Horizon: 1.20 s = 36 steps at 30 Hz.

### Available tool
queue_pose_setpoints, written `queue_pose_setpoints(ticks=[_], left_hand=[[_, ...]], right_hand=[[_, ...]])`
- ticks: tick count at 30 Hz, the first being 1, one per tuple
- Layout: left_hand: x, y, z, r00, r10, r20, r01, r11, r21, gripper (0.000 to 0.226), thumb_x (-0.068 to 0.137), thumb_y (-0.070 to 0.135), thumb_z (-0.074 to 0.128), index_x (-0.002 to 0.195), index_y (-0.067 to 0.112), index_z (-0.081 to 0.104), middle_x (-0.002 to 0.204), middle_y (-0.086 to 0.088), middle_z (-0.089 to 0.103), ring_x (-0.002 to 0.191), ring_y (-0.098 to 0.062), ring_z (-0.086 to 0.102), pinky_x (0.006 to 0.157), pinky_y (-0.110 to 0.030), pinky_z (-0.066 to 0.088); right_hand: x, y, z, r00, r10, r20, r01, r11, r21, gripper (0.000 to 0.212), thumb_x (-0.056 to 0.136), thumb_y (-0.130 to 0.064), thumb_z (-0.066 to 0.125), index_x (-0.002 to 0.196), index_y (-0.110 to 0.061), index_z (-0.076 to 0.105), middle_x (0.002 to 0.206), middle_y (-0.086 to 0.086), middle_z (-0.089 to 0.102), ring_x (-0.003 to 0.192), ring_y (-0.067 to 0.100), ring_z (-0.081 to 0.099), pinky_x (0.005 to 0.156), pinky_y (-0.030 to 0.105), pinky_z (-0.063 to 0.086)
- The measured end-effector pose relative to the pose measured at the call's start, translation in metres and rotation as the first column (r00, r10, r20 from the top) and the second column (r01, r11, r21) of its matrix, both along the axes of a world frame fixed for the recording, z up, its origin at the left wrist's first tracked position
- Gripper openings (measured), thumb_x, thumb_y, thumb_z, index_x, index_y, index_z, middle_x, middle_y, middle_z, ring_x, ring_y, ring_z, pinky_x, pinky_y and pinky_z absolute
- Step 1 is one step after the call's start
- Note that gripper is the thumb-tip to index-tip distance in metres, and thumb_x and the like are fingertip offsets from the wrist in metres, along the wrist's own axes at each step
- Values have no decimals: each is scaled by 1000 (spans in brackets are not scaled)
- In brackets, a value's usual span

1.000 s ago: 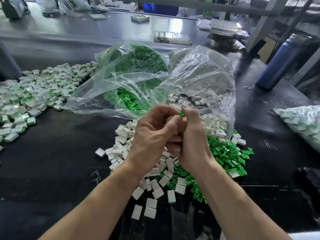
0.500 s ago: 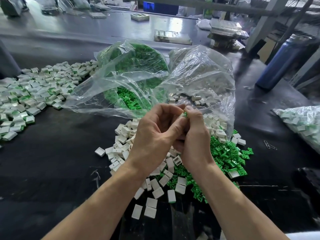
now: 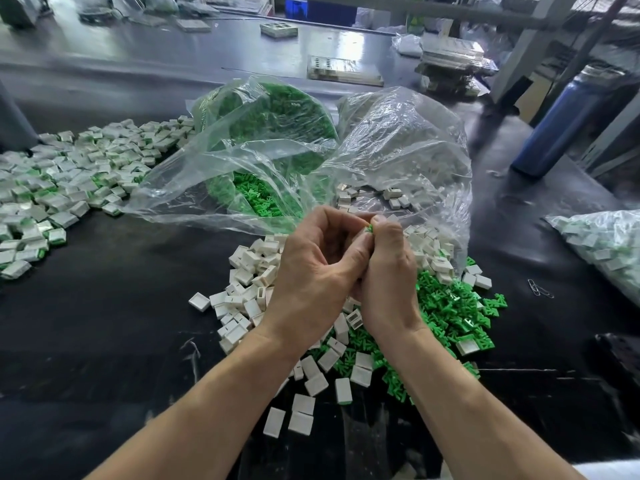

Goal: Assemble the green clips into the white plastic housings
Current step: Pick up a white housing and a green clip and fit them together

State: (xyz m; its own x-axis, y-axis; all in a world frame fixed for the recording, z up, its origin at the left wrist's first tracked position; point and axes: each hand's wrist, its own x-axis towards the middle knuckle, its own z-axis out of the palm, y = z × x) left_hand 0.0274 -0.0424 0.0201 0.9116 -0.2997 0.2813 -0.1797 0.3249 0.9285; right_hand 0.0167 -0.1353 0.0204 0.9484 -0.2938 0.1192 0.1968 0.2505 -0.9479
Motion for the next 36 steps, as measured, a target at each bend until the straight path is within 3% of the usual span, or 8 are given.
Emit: queue_pose_setpoints(ticks=[29,31,34,36], left_hand=[[-3,-2,2,999,28,-29,-27,998,52,12,98,5,67,108,0,61,112,-5,76,101,-20,74,85,-26,60],[-2,0,3,999,34,-31,-32,999,40,14,98,5,68,108,-1,62,106,-4,77,97,-18,75,80,-24,60],[3,6,5,998,27,-60,-26,1000,5,11,96,4,68,105,2,63,109,-3,78,101,-17,75,83,-25,59],[5,13,7,996,52,-71,-50,998,31,11,94,7,69,105,5,65,115,-5,76,108,-17,73,91,-28,58]], right_hand=[[-3,-4,2,1000,-10,-11,9,997,-77,46,96,-32,37,73,-35,77,71,-5,75,66,7,72,53,24,56],[-2,-4,1,1000,15,-17,-16,997,-73,48,101,-36,36,74,-36,77,73,-4,74,68,11,72,57,28,58],[-2,-5,0,998,47,-51,-54,989,-135,57,103,-60,32,79,-34,77,77,14,70,68,34,66,62,46,57],[-2,-12,-3,997,50,-59,-63,962,-264,72,104,-67,23,75,-29,76,58,6,58,50,25,54,49,36,51]])
